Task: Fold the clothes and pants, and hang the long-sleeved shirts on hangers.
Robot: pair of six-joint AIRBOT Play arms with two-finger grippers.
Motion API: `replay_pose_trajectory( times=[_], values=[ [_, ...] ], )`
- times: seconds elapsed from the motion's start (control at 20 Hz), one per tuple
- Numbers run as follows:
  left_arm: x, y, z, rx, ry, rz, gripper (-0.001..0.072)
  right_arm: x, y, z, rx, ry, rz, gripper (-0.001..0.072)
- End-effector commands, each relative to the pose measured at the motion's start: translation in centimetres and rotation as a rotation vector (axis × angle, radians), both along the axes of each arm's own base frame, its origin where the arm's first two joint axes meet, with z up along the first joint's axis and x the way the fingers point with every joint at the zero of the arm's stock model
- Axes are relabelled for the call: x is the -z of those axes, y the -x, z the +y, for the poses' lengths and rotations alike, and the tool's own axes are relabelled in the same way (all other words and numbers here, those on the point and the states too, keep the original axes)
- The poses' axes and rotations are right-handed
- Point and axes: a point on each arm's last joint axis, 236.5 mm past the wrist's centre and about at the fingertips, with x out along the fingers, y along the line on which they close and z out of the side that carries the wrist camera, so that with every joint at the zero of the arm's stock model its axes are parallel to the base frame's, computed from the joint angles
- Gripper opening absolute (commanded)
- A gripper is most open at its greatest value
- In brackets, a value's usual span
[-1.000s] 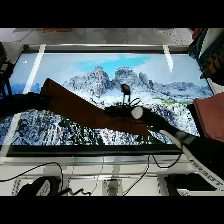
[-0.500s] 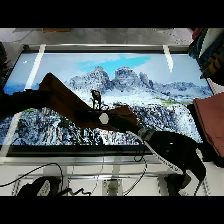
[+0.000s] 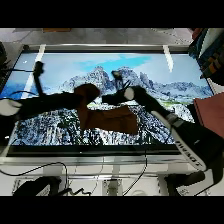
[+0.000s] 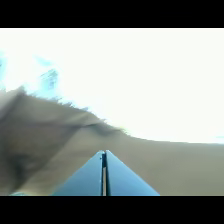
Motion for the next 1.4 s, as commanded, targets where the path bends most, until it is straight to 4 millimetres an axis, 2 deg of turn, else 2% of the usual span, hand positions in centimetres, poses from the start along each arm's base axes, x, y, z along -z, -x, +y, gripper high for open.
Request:
replay_pose_trajectory(
  times=[0.0, 0.1, 0.2, 0.25, 0.3, 0.35, 0.4, 0.5, 0.55, 0.6, 0.65, 0.75, 0.85, 0.9, 0.95, 1.0, 1.1, 1.2, 1.35],
  values=[
    [3.6, 0.5, -10.1, 0.057, 0.062, 0.046, 0.0013, -5.9, -2.2, -11.5, 0.129, 0.131, -0.082, 0.0013],
    [7.3, 2.2, -15.3, 0.086, 0.018, 0.049, 0.0013, -9.1, -2.2, -16.7, 0.213, 0.149, -0.111, 0.0014],
    [10.3, 3.9, -18.9, 0.095, -0.024, 0.031, 0.0017, -11.2, -1.6, -21.3, 0.285, 0.189, -0.126, 0.0013],
    [11.2, 4.7, -20.0, 0.104, -0.038, 0.026, 0.0142, -11.7, -1.3, -23.8, 0.321, 0.226, -0.125, 0.0014],
    [11.5, 5.6, -20.8, 0.123, -0.045, 0.02, 0.0566, -11.7, -0.9, -26.2, 0.333, 0.28, -0.12, 0.0014],
    [11.2, 6.0, -21.0, 0.133, -0.041, 0.019, 0.0684, -11.2, -0.3, -28.7, 0.325, 0.347, -0.101, 0.0013],
    [10.6, 6.0, -20.9, 0.132, -0.032, 0.01, 0.0693, -10.4, 0.4, -31.0, 0.316, 0.392, -0.067, 0.0013],
    [8.3, 4.8, -19.7, 0.098, 0.0, -0.021, 0.0693, -8.2, 2.5, -35.4, 0.348, 0.424, 0.041, 0.0012],
    [6.9, 3.8, -18.7, 0.07, 0.019, -0.04, 0.0693, -6.5, 4.0, -37.1, 0.35, 0.413, 0.111, 0.0012],
    [5.7, 2.7, -17.6, 0.043, 0.029, -0.065, 0.0693, -4.8, 5.6, -37.6, 0.312, 0.377, 0.174, 0.0012],
    [4.4, 1.6, -16.1, 0.014, 0.032, -0.1, 0.0692, -2.8, 7.4, -36.8, 0.237, 0.293, 0.231, 0.0012],
    [2.0, -0.3, -13.6, -0.049, 0.059, -0.14, 0.0693, -0.1, 10.3, -32.7, 0.098, 0.006, 0.282, 0.0012],
    [-0.3, -1.3, -11.5, -0.094, 0.085, -0.175, 0.0692, 1.9, 11.7, -29.1, 0.123, -0.26, 0.311, 0.0024],
    [-1.1, -1.5, -10.8, -0.11, 0.095, -0.189, 0.0693, 3.7, 12.4, -27.9, 0.176, -0.337, 0.343, 0.0268],
    [-1.7, -1.6, -10.4, -0.118, 0.101, -0.199, 0.0692, 5.6, 13.1, -27.0, 0.214, -0.355, 0.373, 0.0592],
    [-2.0, -1.7, -10.2, -0.122, 0.105, -0.204, 0.0692, 7.7, 14.1, -26.0, 0.238, -0.346, 0.404, 0.0689],
    [-2.0, -1.7, -10.2, -0.123, 0.106, -0.205, 0.0692, 10.6, 15.7, -23.9, 0.248, -0.322, 0.456, 0.0689],
    [-2.1, -1.7, -10.2, -0.122, 0.106, -0.205, 0.0692, 11.5, 16.2, -21.0, 0.215, -0.336, 0.483, 0.0688],
    [-2.0, -1.7, -10.2, -0.122, 0.106, -0.204, 0.0692, 12.1, 14.1, -16.9, 0.218, -0.361, 0.453, 0.0687]
  ],
)
